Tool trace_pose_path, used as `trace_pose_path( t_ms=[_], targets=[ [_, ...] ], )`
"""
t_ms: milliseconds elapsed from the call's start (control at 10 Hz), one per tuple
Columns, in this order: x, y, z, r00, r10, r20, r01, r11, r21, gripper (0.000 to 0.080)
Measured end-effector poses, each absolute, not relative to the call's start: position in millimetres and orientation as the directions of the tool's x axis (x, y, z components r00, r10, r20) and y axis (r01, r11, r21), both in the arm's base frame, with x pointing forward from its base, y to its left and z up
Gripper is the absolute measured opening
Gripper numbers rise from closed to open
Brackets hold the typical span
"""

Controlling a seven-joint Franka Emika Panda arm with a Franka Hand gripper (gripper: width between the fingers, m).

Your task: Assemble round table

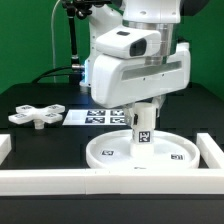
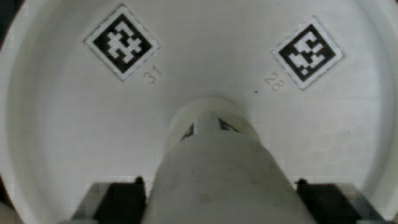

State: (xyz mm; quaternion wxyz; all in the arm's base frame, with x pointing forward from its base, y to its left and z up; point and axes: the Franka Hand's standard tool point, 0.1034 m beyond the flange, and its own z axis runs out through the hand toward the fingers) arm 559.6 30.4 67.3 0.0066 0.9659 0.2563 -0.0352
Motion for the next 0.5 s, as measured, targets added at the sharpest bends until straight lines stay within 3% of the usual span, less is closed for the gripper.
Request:
trace_pose_path(
  t_ms=[500],
  targets=[
    [561.0, 37.5, 67.5, 0.992, 0.112, -0.054, 0.111, -0.994, -0.008, 0.0409]
  ],
)
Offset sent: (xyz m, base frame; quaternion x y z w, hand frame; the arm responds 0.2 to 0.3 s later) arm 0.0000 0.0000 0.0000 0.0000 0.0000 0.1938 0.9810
